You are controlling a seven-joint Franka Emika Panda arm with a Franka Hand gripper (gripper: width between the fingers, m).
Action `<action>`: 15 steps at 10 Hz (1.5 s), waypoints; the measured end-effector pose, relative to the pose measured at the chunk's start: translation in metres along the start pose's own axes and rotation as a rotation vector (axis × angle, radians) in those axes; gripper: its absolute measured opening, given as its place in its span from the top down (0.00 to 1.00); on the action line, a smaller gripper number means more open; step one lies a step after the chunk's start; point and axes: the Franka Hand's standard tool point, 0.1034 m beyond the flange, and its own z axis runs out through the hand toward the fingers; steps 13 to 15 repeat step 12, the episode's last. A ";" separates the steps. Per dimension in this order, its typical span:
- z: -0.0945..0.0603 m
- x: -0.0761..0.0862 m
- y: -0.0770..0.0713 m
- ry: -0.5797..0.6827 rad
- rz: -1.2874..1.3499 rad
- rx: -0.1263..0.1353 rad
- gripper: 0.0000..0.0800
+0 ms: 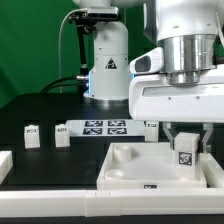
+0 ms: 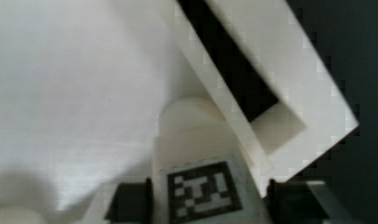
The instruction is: Assemble one leg
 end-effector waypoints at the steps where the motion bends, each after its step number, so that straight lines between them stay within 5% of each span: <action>1: 0.001 0.003 0.004 0.014 0.068 -0.013 0.61; 3: 0.000 0.005 0.007 0.028 0.085 -0.023 0.60; 4: 0.000 0.005 0.007 0.027 0.081 -0.023 0.34; 5: 0.001 0.005 0.007 0.028 0.081 -0.022 0.34; 6: 0.000 0.005 0.007 0.028 0.080 -0.022 0.24; 15: 0.000 0.005 0.007 0.028 0.078 -0.022 0.19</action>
Offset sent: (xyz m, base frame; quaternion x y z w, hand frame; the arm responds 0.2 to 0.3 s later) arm 0.0000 0.0000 0.0000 0.0000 0.0000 0.0000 1.0000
